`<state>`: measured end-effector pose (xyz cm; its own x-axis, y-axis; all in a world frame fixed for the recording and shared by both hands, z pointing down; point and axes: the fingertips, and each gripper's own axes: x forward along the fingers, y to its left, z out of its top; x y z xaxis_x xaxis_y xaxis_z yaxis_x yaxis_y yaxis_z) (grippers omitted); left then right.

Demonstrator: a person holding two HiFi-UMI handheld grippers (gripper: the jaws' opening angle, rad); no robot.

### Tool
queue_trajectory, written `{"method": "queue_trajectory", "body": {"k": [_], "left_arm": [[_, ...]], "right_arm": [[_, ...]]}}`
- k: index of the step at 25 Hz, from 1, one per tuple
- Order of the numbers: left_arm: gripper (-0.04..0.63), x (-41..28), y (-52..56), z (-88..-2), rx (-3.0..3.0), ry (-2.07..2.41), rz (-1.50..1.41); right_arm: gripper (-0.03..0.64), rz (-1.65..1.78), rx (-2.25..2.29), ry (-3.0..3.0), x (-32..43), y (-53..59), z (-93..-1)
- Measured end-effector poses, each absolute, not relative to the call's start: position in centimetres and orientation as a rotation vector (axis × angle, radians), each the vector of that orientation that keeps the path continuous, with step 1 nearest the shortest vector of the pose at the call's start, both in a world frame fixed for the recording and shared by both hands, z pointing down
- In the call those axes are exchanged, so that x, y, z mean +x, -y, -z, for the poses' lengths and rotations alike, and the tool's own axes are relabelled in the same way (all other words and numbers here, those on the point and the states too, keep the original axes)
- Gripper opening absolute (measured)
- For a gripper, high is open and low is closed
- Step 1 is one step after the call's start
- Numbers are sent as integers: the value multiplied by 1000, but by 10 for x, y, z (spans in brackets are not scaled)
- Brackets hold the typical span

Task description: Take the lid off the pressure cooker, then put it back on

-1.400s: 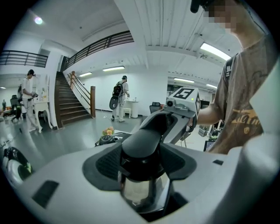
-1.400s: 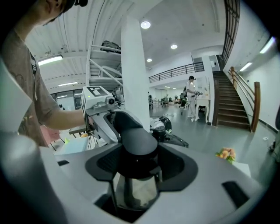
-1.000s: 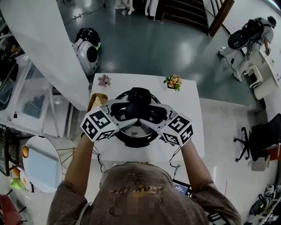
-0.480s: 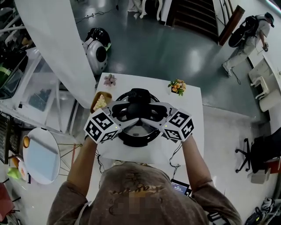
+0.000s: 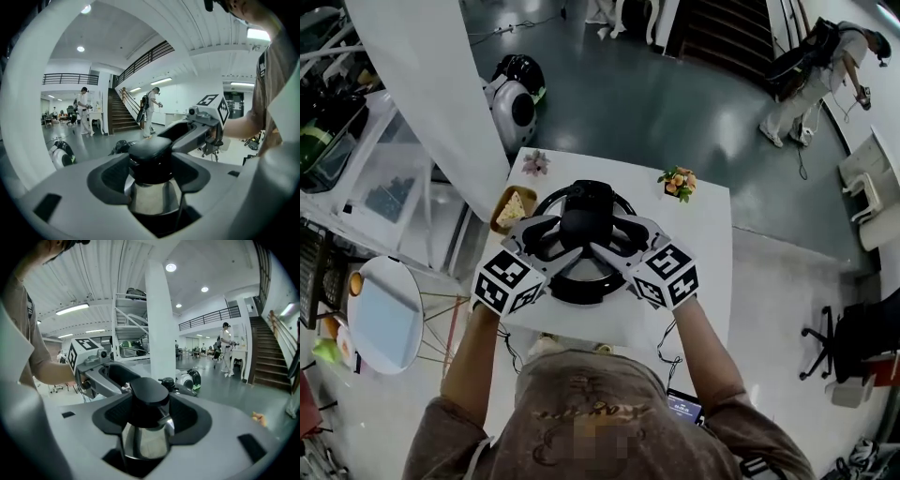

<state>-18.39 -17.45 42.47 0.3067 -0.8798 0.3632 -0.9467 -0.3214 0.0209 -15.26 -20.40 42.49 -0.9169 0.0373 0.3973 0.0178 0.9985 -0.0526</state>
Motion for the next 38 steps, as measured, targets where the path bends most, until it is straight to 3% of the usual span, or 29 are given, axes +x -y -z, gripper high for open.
{"method": "queue_trajectory", "body": {"k": [13,38], "left_arm": [[272,-169,124,-409,2264,1808,-273],[267,-142,-47,-416,2388,1629,-105]], "right_arm": [[196,-85,-11,2814,-126,178,-412],[196,-207,496,2821,-44,3,-424]]}}
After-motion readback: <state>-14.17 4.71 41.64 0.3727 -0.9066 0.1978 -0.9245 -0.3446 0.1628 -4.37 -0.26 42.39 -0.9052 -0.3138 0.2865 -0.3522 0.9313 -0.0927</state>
